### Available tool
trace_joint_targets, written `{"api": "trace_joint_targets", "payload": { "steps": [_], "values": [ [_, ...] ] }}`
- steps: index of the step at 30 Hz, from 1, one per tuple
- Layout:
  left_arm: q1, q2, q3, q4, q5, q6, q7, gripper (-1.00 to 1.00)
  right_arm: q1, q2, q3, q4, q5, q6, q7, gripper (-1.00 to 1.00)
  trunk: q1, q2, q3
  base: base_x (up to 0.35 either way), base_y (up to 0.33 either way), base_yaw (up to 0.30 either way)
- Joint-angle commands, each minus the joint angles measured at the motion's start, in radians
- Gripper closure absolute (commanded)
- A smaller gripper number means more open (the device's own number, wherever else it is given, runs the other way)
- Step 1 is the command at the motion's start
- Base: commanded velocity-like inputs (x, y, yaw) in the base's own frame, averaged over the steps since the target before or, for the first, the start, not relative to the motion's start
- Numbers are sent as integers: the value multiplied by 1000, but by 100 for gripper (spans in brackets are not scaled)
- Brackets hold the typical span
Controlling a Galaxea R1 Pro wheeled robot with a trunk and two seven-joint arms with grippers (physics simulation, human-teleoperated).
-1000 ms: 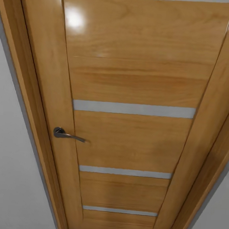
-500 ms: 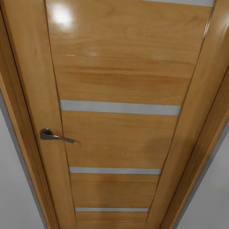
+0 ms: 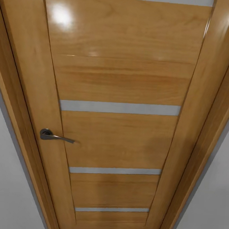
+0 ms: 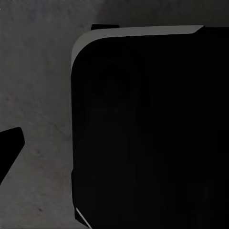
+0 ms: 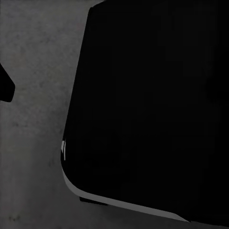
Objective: Move the two storage containers from the living room to the garage. In the garage, place one container on the floor and stack the other container on top of it (either order is fine).
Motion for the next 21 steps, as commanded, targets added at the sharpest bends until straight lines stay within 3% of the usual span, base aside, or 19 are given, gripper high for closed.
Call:
{"api": "trace_joint_targets", "payload": {
  "steps": [1, 21],
  "values": [
    [0, 0, 1, 0, 2, -3, 0, -100, 0, 0, 8, 1, -10, -4, -1, -100, 0, 0, -1, 0, 0, 0],
    [0, 0, 1, 0, 2, -3, 3, -100, 0, -1, 8, 1, -8, -4, -1, -100, 0, 0, -1, 2, -1, 38]
  ]
}}
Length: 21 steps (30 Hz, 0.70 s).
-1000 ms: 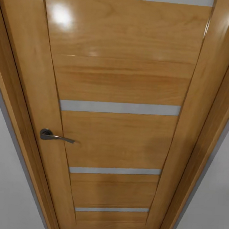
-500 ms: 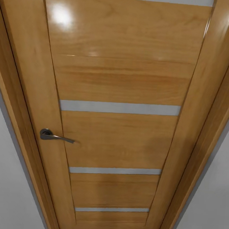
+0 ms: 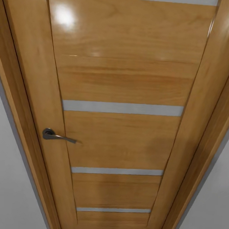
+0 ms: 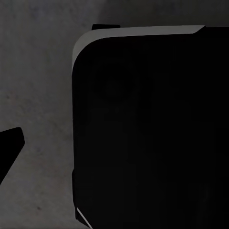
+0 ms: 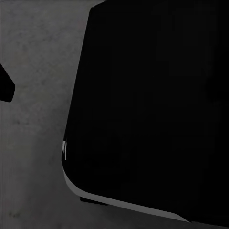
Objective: Move the two storage containers from the living room to the garage. In the garage, place one container on the floor and stack the other container on top of it (either order is fine).
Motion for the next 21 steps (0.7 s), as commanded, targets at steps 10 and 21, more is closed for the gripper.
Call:
{"api": "trace_joint_targets", "payload": {
  "steps": [10, 21],
  "values": [
    [0, 0, 1, 0, 2, -3, -1, -100, 0, 0, 8, 1, -9, -4, -1, -100, 0, 0, -1, 127, -91, 2],
    [0, 0, 1, 0, 2, -3, -1, -100, 0, 0, 8, 1, -10, -4, -1, -100, 0, 0, -1, 14, -10, 0]
  ]
}}
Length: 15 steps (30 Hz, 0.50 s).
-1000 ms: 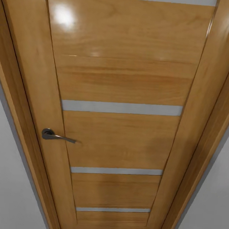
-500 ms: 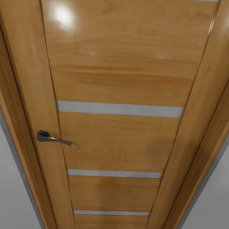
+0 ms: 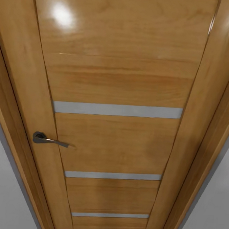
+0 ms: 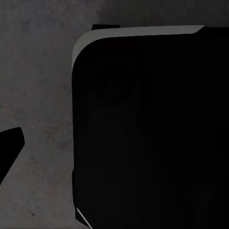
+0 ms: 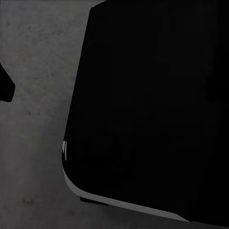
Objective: Move the two storage containers from the living room to the garage. In the garage, place one container on the floor and stack the other container on top of it (either order is fine).
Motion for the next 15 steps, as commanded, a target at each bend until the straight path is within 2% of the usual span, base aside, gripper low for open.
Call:
{"api": "trace_joint_targets", "payload": {
  "steps": [1, 6, 10, 15],
  "values": [
    [0, 0, 1, 0, 2, -3, 0, -100, 0, 0, 8, 1, -9, -4, -1, -100, 0, 0, -1, 1, -1, 0],
    [0, 0, 1, 0, 2, -3, 0, -100, 0, 1, 8, 1, -9, -6, -1, -100, 0, 0, -1, 0, 0, 13],
    [0, 0, 1, 0, 2, -3, 0, -100, 0, 0, 8, 1, -9, -9, -1, -100, 0, 0, -1, 0, 0, 144],
    [0, 0, 1, 0, 2, -3, 1, -100, 0, 0, 8, 1, -9, -10, -1, -100, 0, 0, -2, 0, 0, 49]
  ]
}}
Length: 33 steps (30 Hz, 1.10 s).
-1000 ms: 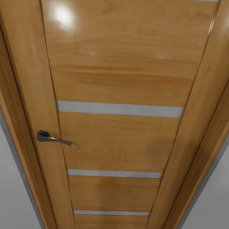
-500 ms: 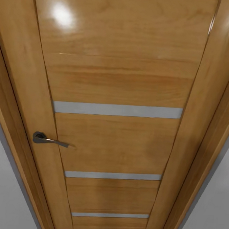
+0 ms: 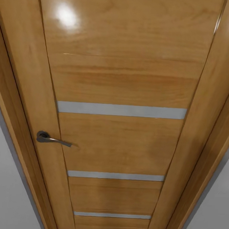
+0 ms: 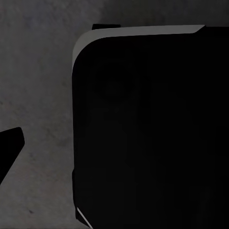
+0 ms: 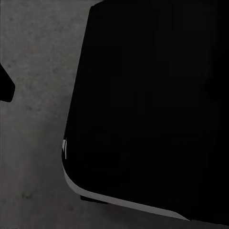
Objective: Move the two storage containers from the living room to the garage. In the garage, place one container on the floor and stack the other container on top of it (either order is fine).
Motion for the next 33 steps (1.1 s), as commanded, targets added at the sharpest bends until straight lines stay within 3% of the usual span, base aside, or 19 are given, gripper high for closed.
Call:
{"api": "trace_joint_targets", "payload": {
  "steps": [1, 33],
  "values": [
    [0, 0, 1, 0, 2, -3, 0, -100, 0, 0, 8, 1, -9, -4, -1, -100, 0, 0, -1, 0, 0, 17],
    [0, 0, 1, 0, 1, -3, -1, -100, 0, -1, 10, 1, -10, -4, 1, -100, 0, 0, -1, 0, 0, 0]
  ]
}}
